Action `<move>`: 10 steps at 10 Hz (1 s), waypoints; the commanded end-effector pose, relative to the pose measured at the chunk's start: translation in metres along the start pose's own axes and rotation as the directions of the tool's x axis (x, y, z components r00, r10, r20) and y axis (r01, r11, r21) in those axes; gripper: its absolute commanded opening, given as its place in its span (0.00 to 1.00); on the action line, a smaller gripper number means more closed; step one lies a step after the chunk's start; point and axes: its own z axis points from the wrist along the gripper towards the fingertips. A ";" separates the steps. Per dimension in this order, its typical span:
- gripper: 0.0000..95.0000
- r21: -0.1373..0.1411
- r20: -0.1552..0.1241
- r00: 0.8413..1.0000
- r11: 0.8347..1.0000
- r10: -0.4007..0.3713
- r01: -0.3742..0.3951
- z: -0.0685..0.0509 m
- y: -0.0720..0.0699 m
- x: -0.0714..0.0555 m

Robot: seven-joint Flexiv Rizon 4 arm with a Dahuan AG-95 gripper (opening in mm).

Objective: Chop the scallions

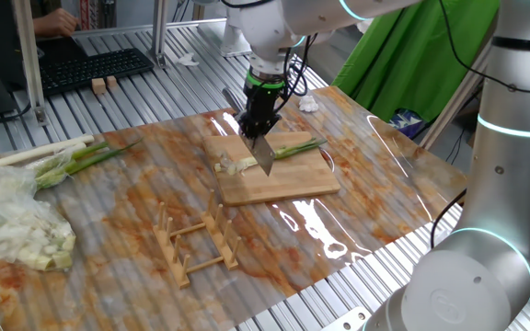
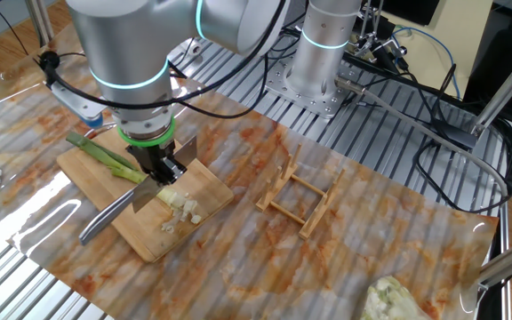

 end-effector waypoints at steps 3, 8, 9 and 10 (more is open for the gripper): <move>0.00 0.008 -0.001 1.000 1.000 -0.012 0.012 -0.003 -0.002 -0.001; 0.00 0.002 -0.003 1.000 1.000 -0.018 0.018 0.005 0.001 -0.001; 0.00 0.009 -0.001 1.000 1.000 -0.019 0.019 0.013 0.004 -0.001; 0.00 0.008 -0.001 1.000 1.000 -0.019 0.019 0.022 0.007 -0.003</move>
